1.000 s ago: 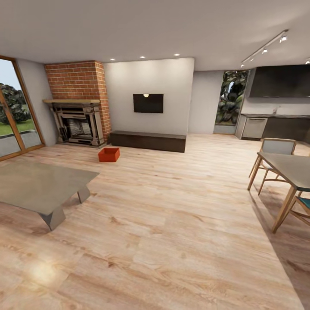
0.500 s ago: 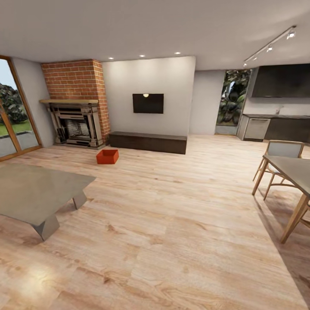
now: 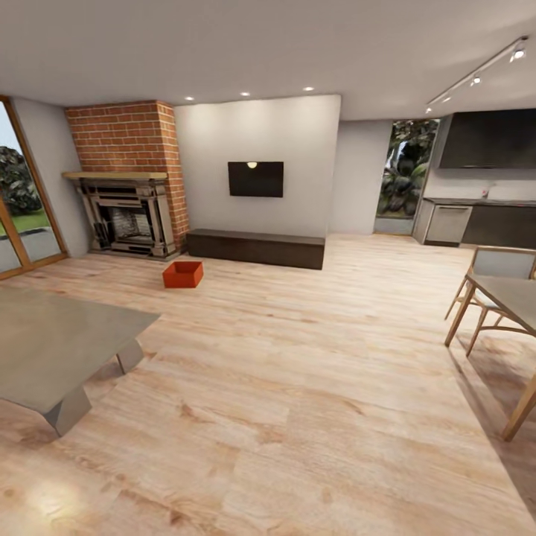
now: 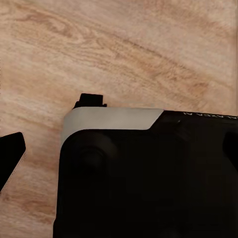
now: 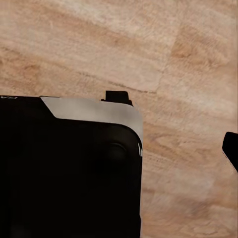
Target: Move the two storage containers from the living room to the garage. In the garage, place one container on the floor and stack the other container on top of it (either order is fine).
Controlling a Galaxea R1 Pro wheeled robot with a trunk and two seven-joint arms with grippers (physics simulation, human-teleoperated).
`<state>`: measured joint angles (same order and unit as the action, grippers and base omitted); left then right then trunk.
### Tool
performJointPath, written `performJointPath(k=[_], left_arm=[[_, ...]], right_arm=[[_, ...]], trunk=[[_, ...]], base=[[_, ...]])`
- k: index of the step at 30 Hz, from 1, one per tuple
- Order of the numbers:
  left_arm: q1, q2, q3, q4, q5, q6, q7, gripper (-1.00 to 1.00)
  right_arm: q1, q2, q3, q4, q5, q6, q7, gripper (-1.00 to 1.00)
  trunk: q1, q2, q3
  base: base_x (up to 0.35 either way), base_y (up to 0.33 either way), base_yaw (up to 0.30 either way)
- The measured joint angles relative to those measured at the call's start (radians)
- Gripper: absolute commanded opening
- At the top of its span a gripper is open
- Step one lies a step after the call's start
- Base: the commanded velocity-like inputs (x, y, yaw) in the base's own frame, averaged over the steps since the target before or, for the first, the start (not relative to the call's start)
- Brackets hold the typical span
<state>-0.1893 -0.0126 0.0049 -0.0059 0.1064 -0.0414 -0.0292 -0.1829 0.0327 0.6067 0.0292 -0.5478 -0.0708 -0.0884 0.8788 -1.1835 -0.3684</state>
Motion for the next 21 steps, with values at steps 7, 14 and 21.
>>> performJointPath(k=[7, 14, 21], left_arm=[[0.0, 0.001, 0.0, 0.0, 0.001, 0.0, 0.0, 1.0], [0.0, 0.002, 0.0, 0.0, 0.001, 0.0, 0.0, 1.0], [0.0, 0.0, 0.0, 0.0, 0.0, 0.001, 0.0, 1.0]], right_arm=[[0.0, 0.0, 0.0, 0.0, 0.0, 0.0, 0.0, 1.0], [0.0, -0.001, 0.0, 0.0, 0.0, -0.003, 0.0, 1.0], [0.0, 0.0, 0.0, 0.0, 0.0, -0.004, 0.0, 1.0]], trunk=[[0.0, 0.0, 0.0], [0.0, 0.0, 0.0], [0.0, 0.0, 0.0]], base=[[0.322, 0.0, 0.0], [0.322, 0.0, 0.0], [0.322, 0.0, 0.0]])
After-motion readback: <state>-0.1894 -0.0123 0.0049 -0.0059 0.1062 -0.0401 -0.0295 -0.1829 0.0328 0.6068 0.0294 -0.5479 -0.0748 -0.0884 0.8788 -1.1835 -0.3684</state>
